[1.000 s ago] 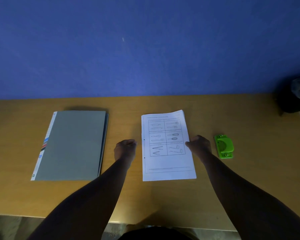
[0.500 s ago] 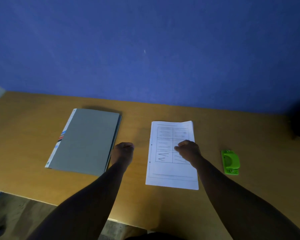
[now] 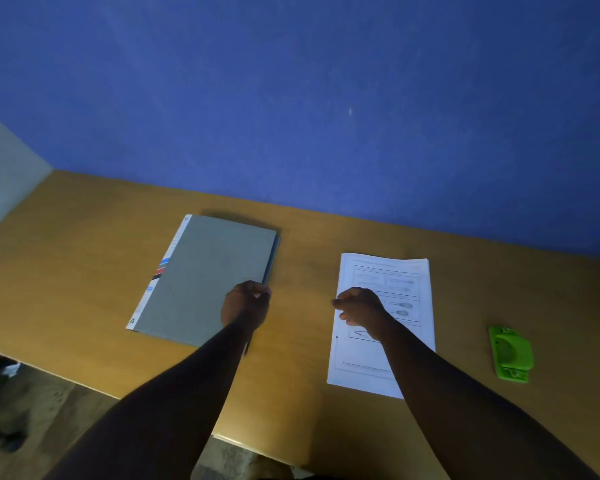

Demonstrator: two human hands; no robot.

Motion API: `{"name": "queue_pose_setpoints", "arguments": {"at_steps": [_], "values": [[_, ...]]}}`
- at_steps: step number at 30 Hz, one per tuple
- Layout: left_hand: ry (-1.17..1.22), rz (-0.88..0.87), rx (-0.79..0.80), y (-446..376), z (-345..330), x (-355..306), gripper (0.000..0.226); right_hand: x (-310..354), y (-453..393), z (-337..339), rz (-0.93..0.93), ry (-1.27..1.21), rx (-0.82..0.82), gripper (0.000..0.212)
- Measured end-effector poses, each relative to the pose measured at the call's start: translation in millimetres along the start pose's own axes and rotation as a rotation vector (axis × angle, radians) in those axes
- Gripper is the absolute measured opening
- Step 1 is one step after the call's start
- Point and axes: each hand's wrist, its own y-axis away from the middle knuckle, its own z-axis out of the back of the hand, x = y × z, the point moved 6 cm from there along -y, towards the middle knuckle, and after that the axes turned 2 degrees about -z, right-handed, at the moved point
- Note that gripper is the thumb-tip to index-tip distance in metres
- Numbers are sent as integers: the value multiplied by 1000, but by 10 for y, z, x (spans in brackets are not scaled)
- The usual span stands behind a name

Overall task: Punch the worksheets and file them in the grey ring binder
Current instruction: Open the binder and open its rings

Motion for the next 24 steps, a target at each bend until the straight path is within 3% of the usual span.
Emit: {"name": "queue_pose_setpoints", "arguments": {"at_steps": [7,10,15,18,21,24], "values": [[-190,-101,36,-326,391,381,41,237,-127,-583,-80,-203,32,14],[-336,-243,66,-368,511,422,63,331,-181,-800,-120,-238,43,12],[-620,-396,267,-530,497,711,103,522,-251,-1168,-159,-325,60,8],[-692,-482,327,-594,463,791,116,576,-325,-1358,-166,-362,53,15],[-648,-482,278,-687,529,840,118,619,-422,-1509,-146,-274,9,18],[-482,-310,124,-878,696,973,111,672,-469,-1620,-133,-207,-17,8]]}}
